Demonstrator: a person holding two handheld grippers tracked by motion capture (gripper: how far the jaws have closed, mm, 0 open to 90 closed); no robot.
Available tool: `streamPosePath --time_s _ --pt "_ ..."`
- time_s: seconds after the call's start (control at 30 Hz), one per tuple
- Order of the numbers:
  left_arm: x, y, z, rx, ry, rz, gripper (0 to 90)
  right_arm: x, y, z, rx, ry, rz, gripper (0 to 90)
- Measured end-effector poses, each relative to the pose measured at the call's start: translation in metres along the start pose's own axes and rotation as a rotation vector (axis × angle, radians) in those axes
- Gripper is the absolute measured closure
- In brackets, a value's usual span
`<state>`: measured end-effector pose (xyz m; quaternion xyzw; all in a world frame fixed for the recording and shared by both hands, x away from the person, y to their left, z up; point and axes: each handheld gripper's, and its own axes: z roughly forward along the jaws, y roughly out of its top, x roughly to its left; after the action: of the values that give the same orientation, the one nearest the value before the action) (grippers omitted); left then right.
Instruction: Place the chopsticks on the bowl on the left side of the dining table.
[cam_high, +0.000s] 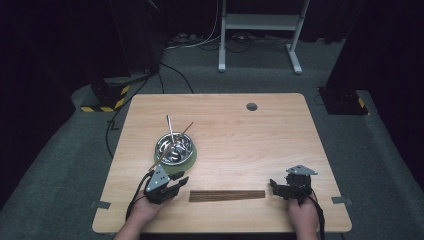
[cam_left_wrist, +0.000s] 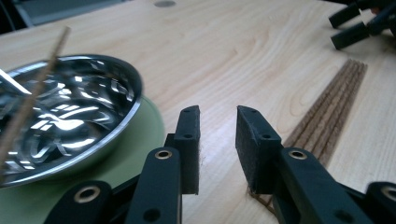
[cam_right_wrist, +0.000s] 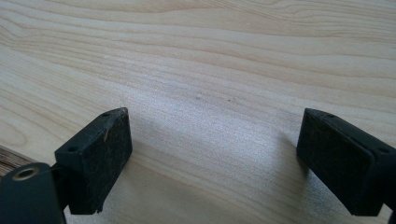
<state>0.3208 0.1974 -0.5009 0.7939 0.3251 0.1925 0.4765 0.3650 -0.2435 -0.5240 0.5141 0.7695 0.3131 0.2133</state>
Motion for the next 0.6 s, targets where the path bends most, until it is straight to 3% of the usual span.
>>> streamPosePath --time_s 0.13,0.4,0.6 --pt "-0.007 -0.003 0.014 0.045 -0.034 0.026 67.0 0.000 0.000 0.000 0.000 0.000 0.000 9.8" --pt "-0.006 -0.009 0.023 0.099 -0.083 0.010 64.7 0.000 0.000 0.000 0.000 -0.001 0.000 9.8" --pt "-0.007 -0.013 0.027 0.117 -0.095 -0.002 63.3 0.000 0.000 0.000 0.001 0.000 0.001 9.8"
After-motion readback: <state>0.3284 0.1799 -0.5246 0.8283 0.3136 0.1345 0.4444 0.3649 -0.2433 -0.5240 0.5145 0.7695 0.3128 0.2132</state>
